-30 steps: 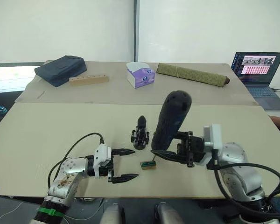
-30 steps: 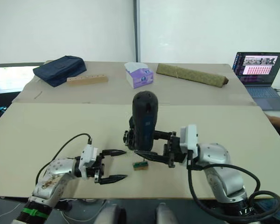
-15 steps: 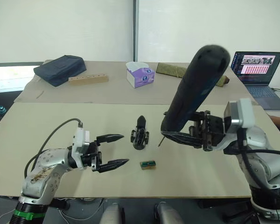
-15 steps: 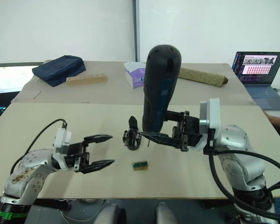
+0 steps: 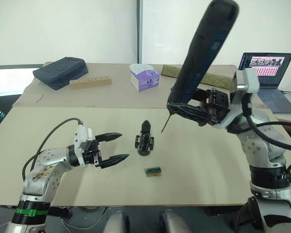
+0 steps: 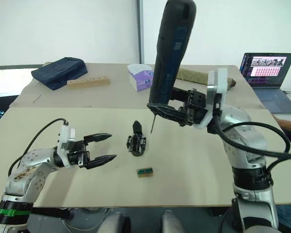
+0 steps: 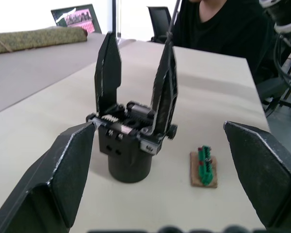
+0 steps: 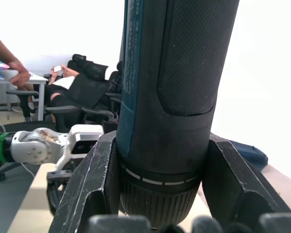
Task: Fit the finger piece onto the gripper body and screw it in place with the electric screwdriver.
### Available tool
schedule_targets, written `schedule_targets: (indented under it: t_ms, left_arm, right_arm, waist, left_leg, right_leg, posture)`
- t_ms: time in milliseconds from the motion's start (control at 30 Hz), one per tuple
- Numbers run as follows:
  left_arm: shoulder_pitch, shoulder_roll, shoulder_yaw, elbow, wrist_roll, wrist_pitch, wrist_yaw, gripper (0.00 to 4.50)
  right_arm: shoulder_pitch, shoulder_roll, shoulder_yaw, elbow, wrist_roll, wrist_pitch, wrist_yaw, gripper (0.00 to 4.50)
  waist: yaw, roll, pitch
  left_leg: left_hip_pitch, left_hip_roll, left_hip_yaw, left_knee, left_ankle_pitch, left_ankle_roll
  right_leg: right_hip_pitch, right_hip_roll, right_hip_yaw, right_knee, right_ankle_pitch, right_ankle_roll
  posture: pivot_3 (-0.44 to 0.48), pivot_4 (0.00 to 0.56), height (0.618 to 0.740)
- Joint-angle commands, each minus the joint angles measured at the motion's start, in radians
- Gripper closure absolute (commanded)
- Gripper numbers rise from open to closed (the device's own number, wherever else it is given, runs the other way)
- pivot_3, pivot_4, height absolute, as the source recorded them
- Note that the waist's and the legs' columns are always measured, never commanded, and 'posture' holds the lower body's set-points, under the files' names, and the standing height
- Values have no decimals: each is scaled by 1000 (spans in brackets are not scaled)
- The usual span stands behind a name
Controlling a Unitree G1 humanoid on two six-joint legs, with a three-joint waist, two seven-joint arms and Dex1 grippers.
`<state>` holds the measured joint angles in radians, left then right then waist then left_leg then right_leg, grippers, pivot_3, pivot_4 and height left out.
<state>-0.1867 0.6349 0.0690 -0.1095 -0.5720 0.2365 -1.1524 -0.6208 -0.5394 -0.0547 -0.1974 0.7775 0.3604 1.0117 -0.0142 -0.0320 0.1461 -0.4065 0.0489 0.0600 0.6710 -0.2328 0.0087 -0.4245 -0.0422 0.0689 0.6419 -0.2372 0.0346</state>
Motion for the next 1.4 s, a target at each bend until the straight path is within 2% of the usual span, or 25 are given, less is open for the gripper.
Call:
schedule_targets:
  t_ms: [33,533,1400]
  left_arm:
    - [-29,-14,-4,36,22,-41,-16,0]
    - [-117,-68,-45,224,96,-170,-106,0]
    - [-147,-127,-82,269,139,-190,-101,0]
  right_arm:
    - [-49,33,4,-2,-7,-8,2,2563]
    - [-85,159,91,40,-83,-25,12,2563]
    - [-97,234,126,91,-164,-17,10,2563]
  waist:
    - [0,0,0]
    - [0,0,0]
    - [-1,0,0]
  left_leg:
    - [0,0,0,0,0,0]
    - [-1,0,0,0,0,0]
    - [-1,0,0,0,0,0]
  right_leg:
    - [0,0,0,0,0,0]
    - [-1,0,0,1,0,0]
    - [-1,0,0,2,0,0]
  posture:
    - [0,150,740]
    - [0,150,740]
    - [0,150,740]
